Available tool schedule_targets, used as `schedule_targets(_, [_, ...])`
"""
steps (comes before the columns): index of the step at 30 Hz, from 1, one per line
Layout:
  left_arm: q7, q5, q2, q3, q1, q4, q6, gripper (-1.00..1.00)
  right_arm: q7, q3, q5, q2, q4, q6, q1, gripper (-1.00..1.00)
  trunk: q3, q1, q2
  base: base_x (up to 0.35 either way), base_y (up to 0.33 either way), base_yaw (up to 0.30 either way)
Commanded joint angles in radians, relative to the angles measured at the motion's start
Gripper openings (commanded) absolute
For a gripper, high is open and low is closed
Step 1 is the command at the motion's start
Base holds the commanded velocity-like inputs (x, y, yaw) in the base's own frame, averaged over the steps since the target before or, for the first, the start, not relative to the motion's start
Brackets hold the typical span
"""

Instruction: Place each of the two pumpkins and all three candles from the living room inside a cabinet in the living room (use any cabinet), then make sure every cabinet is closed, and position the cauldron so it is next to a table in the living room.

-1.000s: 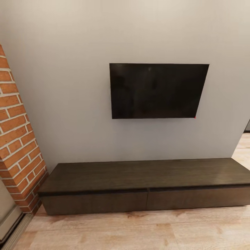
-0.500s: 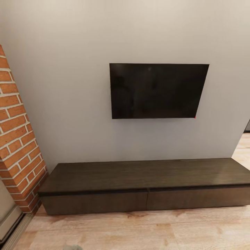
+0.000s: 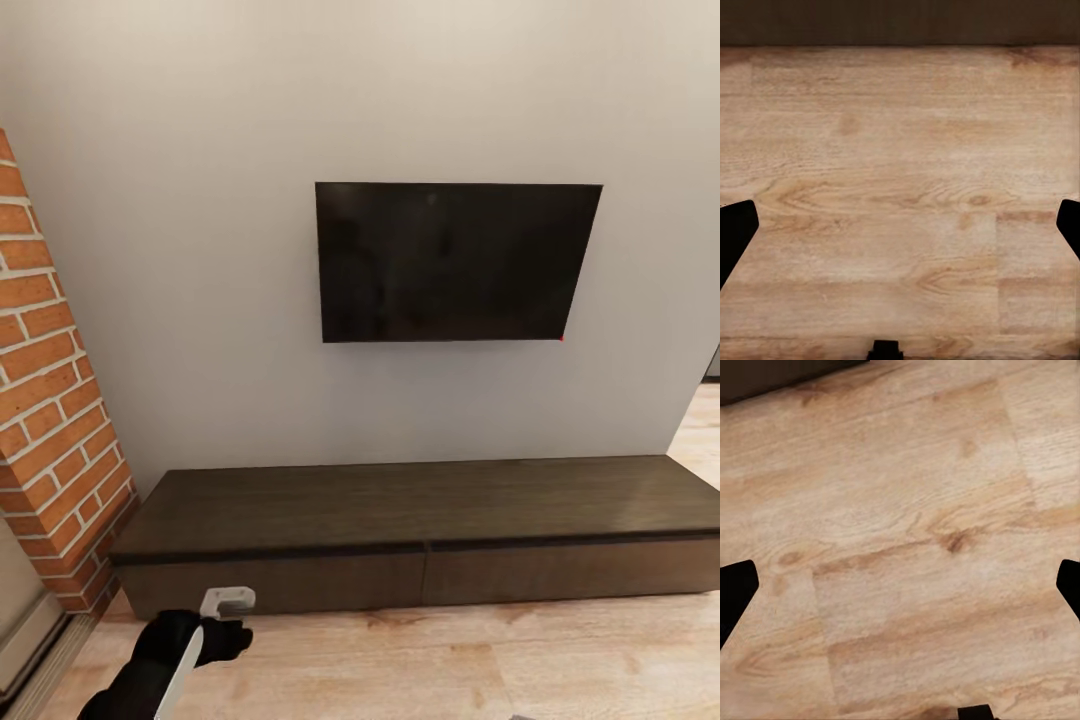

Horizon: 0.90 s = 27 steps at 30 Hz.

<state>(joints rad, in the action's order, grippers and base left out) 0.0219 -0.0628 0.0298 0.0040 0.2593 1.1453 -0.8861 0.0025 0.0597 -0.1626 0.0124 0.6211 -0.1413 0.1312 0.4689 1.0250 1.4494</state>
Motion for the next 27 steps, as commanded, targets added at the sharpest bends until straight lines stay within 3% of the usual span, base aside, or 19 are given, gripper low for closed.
schedule_targets(1, [0.001, -0.005, -0.001, 0.0, 0.002, 0.0, -0.01, 1.0, 0.002, 0.002, -0.009, 0.001, 0.003, -0.003, 0.0, 1.0, 0.001, 0.0, 0.001, 0.0, 0.0, 0.0])
schedule_targets(11, [-0.002, 0.0, -0.007, -0.006, 0.003, 0.012, -0.026, 1.0, 0.004, -0.003, -0.007, 0.0, 0.001, 0.079, 0.001, 1.0, 0.001, 0.0, 0.001, 0.0, 0.0, 0.0])
schedule_targets(27, [-0.003, -0.002, -0.006, -0.005, 0.003, 0.023, -0.026, 1.0, 0.01, -0.004, -0.009, 0.0, 0.002, 0.116, 0.001, 1.0, 0.001, 0.0, 0.001, 0.0, 0.0, 0.0])
